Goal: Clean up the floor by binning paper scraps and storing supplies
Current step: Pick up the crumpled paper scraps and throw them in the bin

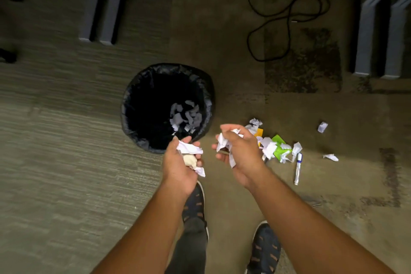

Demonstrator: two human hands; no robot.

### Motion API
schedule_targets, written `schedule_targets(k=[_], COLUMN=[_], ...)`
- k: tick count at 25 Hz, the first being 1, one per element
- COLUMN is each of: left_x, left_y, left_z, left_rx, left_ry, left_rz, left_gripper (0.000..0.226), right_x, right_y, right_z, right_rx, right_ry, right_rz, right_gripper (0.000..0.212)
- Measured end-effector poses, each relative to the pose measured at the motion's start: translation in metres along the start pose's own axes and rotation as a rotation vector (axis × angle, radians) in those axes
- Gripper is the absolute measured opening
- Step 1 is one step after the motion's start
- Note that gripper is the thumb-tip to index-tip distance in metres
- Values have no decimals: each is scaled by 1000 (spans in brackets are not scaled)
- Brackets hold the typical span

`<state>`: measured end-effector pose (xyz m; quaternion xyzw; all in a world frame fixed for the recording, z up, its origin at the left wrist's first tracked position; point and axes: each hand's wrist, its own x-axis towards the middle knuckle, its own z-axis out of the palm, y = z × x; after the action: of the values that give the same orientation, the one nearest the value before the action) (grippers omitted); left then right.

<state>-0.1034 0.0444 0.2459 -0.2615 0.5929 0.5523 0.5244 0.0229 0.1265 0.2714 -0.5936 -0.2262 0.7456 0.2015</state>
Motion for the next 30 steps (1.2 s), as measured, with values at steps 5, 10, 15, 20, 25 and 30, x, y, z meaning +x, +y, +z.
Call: schedule_targets(k=[5,10,15,20,25,30], left_x=[34,67,71,54,24,3], left_y=[91,138,154,154,135,74], left_z=[-6,-13,-27,-34,-19,16], left_rx=[-49,-23,-10,149,259,331], left_ry=[-15,63,35,51,61,33], left_rz=[18,-43,-70,30,164,344], left_gripper=[50,48,57,58,42,22], right_x=[30,64,66,55,41,37], right_y=[-10,-11,-12,-17,-25,-37], right_z=[103,145,152,144,108,17], right_rx=[12,-2,36,76,6,-99], right_ry=[25,83,87,73,107,160], right_rz=[107,196,259,248,152,48], right_gripper=[15,26,27,55,47,35])
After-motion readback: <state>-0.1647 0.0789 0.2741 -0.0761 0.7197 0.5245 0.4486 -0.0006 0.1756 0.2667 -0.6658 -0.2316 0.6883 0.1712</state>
